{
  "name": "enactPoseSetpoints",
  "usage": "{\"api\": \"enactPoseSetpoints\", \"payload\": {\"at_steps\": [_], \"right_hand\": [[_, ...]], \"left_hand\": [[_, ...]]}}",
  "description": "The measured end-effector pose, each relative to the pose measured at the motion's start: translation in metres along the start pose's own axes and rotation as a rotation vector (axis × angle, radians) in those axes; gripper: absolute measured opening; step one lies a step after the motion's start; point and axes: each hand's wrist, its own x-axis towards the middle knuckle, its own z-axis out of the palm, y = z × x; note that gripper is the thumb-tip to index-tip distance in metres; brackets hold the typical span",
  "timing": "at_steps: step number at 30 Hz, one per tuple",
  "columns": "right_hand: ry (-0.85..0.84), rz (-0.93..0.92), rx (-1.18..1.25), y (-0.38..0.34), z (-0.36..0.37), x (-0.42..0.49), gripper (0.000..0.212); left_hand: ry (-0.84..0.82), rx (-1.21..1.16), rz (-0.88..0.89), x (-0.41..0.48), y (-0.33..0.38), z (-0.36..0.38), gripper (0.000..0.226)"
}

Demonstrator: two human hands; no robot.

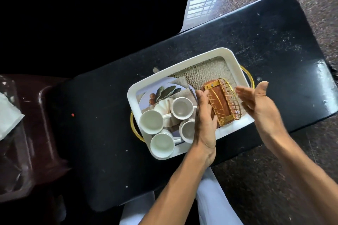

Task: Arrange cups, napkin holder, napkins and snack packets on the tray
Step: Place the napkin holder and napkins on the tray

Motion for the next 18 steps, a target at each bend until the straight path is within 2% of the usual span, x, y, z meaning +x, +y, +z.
{"api": "enactPoseSetpoints", "payload": {"at_steps": [1, 4, 7, 10, 15, 18], "right_hand": [[0.027, -0.035, -0.042, -0.008, 0.0, -0.005, 0.069], [0.052, -0.158, -0.106, -0.036, 0.01, -0.024, 0.057], [-0.069, -0.231, -0.102, -0.057, 0.044, -0.043, 0.059], [-0.197, -0.273, -0.147, -0.07, 0.1, -0.058, 0.046], [-0.412, -0.298, -0.27, -0.084, 0.221, -0.086, 0.032], [-0.501, -0.323, -0.298, -0.095, 0.291, -0.102, 0.034]], "left_hand": [[-0.005, -0.031, -0.014, -0.019, -0.023, 0.005, 0.077], [0.043, -0.089, 0.052, -0.047, -0.03, -0.016, 0.08], [0.125, -0.112, 0.157, -0.051, -0.009, -0.064, 0.074], [0.285, -0.031, 0.279, -0.079, 0.007, -0.117, 0.065], [0.616, 0.149, 0.438, -0.095, 0.029, -0.24, 0.028], [0.774, 0.198, 0.511, -0.1, 0.045, -0.314, 0.025]]}}
